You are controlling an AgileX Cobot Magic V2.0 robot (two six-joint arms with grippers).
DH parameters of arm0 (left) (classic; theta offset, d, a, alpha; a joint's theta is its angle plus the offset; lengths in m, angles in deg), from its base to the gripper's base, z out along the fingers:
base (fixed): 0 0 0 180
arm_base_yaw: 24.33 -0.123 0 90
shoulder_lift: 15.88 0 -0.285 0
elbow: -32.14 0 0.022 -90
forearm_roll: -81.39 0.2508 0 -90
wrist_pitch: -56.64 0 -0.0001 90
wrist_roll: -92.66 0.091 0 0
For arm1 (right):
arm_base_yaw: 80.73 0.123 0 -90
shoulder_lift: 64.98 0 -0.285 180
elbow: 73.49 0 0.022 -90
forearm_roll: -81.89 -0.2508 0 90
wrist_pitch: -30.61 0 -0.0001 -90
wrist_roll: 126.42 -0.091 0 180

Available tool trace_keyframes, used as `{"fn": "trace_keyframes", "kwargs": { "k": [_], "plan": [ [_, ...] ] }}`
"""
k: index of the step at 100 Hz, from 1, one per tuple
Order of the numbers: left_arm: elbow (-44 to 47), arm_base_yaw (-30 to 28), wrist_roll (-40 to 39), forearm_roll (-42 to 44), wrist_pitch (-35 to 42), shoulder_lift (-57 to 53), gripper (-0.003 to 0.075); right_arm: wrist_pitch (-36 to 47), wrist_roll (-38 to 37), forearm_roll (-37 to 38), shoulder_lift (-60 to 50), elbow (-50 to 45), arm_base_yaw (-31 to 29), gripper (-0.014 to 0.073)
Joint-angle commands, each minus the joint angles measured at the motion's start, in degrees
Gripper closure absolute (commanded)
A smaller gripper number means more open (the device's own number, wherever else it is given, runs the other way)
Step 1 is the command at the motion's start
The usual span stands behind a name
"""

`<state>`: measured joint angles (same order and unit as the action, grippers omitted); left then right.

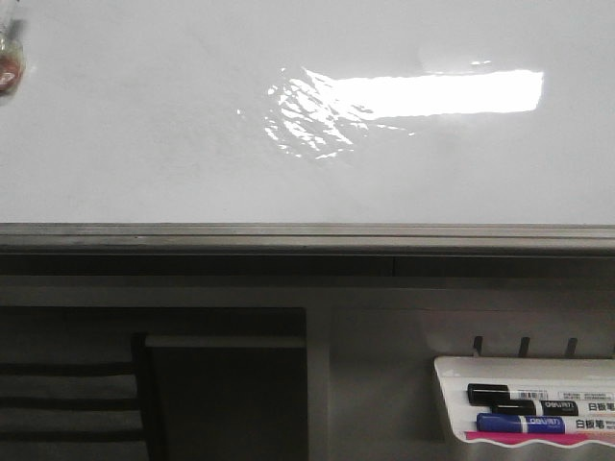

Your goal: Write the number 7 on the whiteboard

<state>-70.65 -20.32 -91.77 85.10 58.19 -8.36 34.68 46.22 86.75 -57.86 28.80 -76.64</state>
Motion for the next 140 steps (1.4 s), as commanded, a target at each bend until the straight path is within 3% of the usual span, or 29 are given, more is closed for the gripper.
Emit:
{"fn": "trace_keyframes", "kwargs": {
  "k": [1, 109, 124, 140],
  "plan": [
    [1.99, 0.35, -0.37, -0.02, 4.62, -1.68, 0.0741, 4.67, 0.37, -0.13, -0.99, -1.73, -0.39, 0.0665],
    [1.99, 0.35, -0.52, -0.21, 7.59, -1.68, 0.0741, 5.19, 0.37, -1.11, -0.99, -1.51, -0.39, 0.0665],
    [-0.74, 0.35, -0.52, -2.69, 7.76, -1.68, 0.0741, -2.31, 0.37, -3.11, -0.89, 2.71, -0.39, 0.0665],
    [-8.35, 0.35, -0.52, -5.39, 1.78, 0.87, 0.0741, -8.43, 0.37, -3.11, 1.50, 9.19, -0.39, 0.0665]
  ]
}}
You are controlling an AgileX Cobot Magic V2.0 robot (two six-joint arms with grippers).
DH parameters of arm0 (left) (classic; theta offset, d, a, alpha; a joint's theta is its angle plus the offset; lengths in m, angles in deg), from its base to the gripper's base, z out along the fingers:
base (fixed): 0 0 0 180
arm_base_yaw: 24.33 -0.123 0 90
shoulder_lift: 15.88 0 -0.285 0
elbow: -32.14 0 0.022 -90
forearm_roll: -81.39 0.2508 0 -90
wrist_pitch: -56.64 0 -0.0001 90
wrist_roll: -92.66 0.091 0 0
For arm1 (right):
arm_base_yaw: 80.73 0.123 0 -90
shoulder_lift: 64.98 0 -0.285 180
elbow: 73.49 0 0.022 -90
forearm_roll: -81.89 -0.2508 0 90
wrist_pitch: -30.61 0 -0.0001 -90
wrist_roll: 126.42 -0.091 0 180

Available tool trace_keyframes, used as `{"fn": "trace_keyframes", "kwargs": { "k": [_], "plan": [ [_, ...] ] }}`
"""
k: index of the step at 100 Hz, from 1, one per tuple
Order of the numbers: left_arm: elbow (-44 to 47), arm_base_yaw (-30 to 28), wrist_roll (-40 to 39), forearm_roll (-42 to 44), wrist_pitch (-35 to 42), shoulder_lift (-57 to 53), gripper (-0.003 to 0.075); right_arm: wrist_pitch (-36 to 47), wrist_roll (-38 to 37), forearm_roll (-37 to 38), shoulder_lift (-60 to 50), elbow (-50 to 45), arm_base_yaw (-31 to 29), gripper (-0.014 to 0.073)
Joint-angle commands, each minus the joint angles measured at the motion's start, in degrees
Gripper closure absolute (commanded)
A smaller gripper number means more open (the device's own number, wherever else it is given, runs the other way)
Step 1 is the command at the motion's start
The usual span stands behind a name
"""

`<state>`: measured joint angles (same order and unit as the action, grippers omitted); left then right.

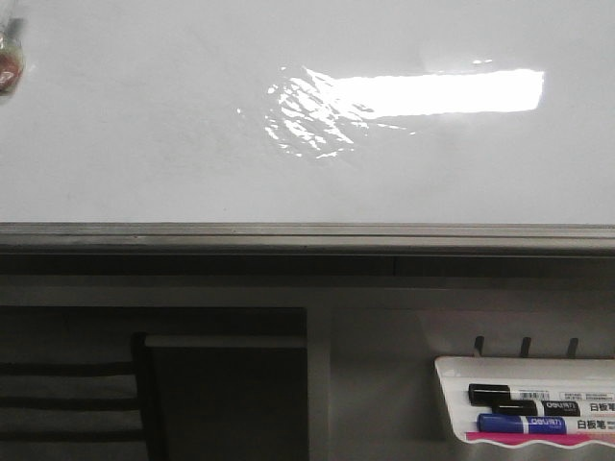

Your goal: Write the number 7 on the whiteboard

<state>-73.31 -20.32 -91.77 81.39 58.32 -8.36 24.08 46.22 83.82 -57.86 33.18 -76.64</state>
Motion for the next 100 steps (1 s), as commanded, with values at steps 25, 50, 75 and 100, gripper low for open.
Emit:
{"fn": "trace_keyframes", "kwargs": {
  "k": [25, 50, 75, 100],
  "plan": [
    [-22.42, 0.35, -0.52, -0.66, -15.06, 12.22, 0.0741, -7.23, 0.37, -0.18, 11.89, 18.21, -0.39, 0.0665],
    [-31.99, 0.35, -0.52, -0.50, -21.24, 22.62, 0.0741, -19.73, 6.50, 0.12, 23.84, 31.67, -0.39, 0.0665],
    [-32.05, 0.35, -0.52, -0.50, -21.25, 23.39, 0.0741, -18.41, 6.50, 0.12, 28.11, 33.21, -0.39, 0.0665],
    [-32.05, 0.35, -0.52, -0.50, -21.25, 23.39, 0.0741, -18.44, 6.50, 0.12, 28.21, 33.21, -0.39, 0.0665]
  ]
}}
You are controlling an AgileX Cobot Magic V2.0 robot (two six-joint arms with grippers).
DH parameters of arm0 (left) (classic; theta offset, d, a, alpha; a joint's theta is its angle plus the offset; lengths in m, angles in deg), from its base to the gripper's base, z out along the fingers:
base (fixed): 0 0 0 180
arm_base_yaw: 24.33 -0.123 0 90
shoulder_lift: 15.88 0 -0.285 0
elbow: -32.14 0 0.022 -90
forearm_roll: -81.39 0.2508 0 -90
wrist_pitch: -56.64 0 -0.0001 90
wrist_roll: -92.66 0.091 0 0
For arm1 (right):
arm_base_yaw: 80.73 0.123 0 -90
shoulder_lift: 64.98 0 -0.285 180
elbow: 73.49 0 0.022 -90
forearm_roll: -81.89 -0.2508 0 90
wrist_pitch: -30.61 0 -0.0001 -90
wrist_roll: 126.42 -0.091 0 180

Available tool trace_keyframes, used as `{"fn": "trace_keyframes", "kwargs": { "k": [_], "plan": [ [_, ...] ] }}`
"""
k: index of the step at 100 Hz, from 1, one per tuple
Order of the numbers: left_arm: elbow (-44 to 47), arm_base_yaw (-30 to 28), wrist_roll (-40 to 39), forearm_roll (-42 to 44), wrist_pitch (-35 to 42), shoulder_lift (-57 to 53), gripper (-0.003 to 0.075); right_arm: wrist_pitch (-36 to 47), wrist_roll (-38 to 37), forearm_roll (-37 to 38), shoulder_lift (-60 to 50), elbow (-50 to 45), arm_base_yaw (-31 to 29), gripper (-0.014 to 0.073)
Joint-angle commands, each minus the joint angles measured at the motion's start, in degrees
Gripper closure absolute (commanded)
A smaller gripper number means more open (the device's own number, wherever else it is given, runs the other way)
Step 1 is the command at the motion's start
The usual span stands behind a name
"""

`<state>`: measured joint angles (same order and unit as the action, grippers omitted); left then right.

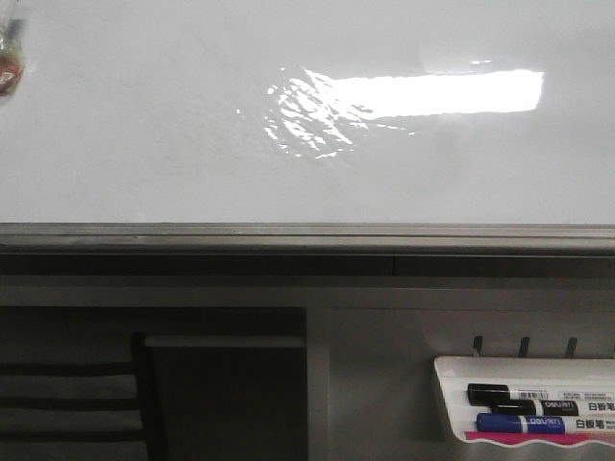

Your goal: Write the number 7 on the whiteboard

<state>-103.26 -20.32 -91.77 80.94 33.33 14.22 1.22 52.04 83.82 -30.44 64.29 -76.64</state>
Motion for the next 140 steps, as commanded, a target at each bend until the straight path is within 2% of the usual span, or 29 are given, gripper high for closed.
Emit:
{"fn": "trace_keyframes", "kwargs": {
  "k": [1, 33, 38, 42, 49, 55, 60, 66, 73, 104, 121, 140],
  "plan": [
    [-2.10, 0.35, -0.52, -0.06, 3.74, 0.81, 0.0741, 4.42, 0.68, 0.12, 0.79, 2.09, -0.39, 0.0665],
    [-2.10, 0.35, -0.52, -0.06, 3.74, 0.81, 0.0740, 4.06, 0.56, 0.00, 0.79, 2.09, -0.39, 0.0659],
    [-2.10, 0.35, -0.52, -0.06, 3.74, 0.81, 0.0736, 4.06, 0.56, 0.00, 0.79, 2.09, -0.39, 0.0622],
    [-2.10, 0.35, -0.52, 0.45, 3.74, 0.81, 0.0719, 4.20, 0.56, 0.00, 0.79, 2.09, -0.39, 0.0561],
    [-2.00, 0.35, -0.52, 2.44, 3.30, 0.85, 0.0614, 4.70, 0.56, 0.00, 0.79, 2.09, -0.39, 0.0408],
    [-2.00, 0.35, -0.52, 4.00, 3.30, 0.85, 0.0455, 5.36, 0.56, 0.00, 0.79, 2.09, -0.39, 0.0260],
    [-2.00, 0.35, -0.52, 4.68, 3.30, 0.85, 0.0321, 5.62, 0.56, 0.00, 0.79, 2.09, -0.39, 0.0173],
    [-2.00, 0.35, -0.52, 4.68, 3.30, 0.85, 0.0184, 5.72, 0.56, 0.00, 0.79, 2.09, -0.39, 0.0116],
    [-2.00, 0.35, -0.52, 4.68, 3.30, 0.85, 0.0113, 5.72, 0.56, 0.00, 0.79, 2.09, -0.39, 0.0100],
    [-2.00, 0.35, -0.52, 4.31, 3.60, 0.85, 0.0182, 5.72, 0.56, 0.00, 0.79, 2.09, -0.39, 0.0102],
    [-2.00, 0.35, -0.52, -3.02, 5.53, 2.08, 0.0238, 5.72, 0.56, -1.31, 0.79, 2.09, -0.39, 0.0101],
    [-2.12, 0.35, 4.92, -2.92, 4.16, 7.91, 0.0288, 5.72, 0.56, -1.93, 0.79, 2.09, -0.39, 0.0102]
  ]
}}
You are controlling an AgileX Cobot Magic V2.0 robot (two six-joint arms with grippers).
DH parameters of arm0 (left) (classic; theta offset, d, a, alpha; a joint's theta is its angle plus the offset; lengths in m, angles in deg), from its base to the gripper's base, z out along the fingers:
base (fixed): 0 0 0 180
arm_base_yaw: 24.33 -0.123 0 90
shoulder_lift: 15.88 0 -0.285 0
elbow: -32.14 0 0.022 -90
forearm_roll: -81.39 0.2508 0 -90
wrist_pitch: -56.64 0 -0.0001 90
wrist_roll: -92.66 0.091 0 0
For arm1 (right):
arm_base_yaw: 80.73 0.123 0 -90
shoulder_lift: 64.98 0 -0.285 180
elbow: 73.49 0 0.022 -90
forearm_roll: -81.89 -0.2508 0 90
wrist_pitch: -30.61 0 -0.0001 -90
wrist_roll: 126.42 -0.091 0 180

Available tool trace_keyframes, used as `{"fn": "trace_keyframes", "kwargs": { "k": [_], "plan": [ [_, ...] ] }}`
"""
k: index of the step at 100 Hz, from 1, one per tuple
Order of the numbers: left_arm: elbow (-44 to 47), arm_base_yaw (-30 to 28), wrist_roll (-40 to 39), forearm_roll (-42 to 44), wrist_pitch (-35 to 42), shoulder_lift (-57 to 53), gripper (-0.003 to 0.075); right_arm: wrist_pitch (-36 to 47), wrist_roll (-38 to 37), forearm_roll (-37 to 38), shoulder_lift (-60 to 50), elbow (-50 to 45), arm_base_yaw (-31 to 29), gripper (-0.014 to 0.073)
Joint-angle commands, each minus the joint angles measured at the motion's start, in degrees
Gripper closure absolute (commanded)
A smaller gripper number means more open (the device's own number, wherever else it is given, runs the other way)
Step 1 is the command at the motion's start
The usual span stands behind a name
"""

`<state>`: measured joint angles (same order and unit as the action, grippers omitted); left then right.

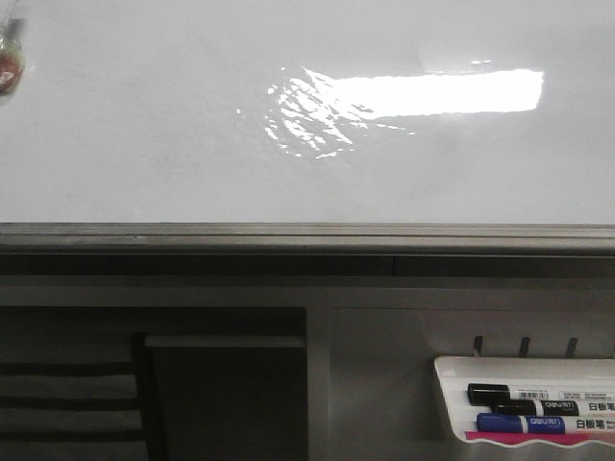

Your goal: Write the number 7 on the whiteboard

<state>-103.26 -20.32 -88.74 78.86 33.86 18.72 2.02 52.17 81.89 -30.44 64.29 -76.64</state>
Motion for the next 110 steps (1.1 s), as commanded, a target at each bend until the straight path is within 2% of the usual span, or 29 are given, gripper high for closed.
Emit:
{"fn": "trace_keyframes", "kwargs": {
  "k": [1, 17, 29, 43, 72, 110],
  "plan": [
    [-2.12, 0.35, 2.06, -0.83, 3.63, 4.06, 0.0291, 4.92, 0.43, 0.00, 0.79, 2.09, -0.39, 0.0101],
    [-4.83, 0.82, 4.18, -1.05, 1.56, 12.02, 0.0303, 4.92, 0.43, -0.63, 0.79, 2.09, -0.39, 0.0102],
    [-7.18, 3.76, 4.18, -1.05, 0.67, 19.00, 0.0303, 5.16, 0.43, -1.07, 0.79, 1.98, -0.39, 0.0102],
    [-8.42, 6.74, 4.18, 1.46, 4.41, 26.24, 0.0303, 5.16, 0.43, -1.07, 0.79, 1.98, -0.39, 0.0101],
    [-12.44, 6.78, 4.18, 4.40, 13.06, 37.90, 0.0303, 5.16, 0.43, -1.07, 0.79, 1.98, -0.39, 0.0101],
    [-17.17, 6.67, 4.18, 5.84, 14.35, 48.06, 0.0303, 5.16, 0.43, -1.07, 0.79, 1.98, -0.39, 0.0101]
  ]
}}
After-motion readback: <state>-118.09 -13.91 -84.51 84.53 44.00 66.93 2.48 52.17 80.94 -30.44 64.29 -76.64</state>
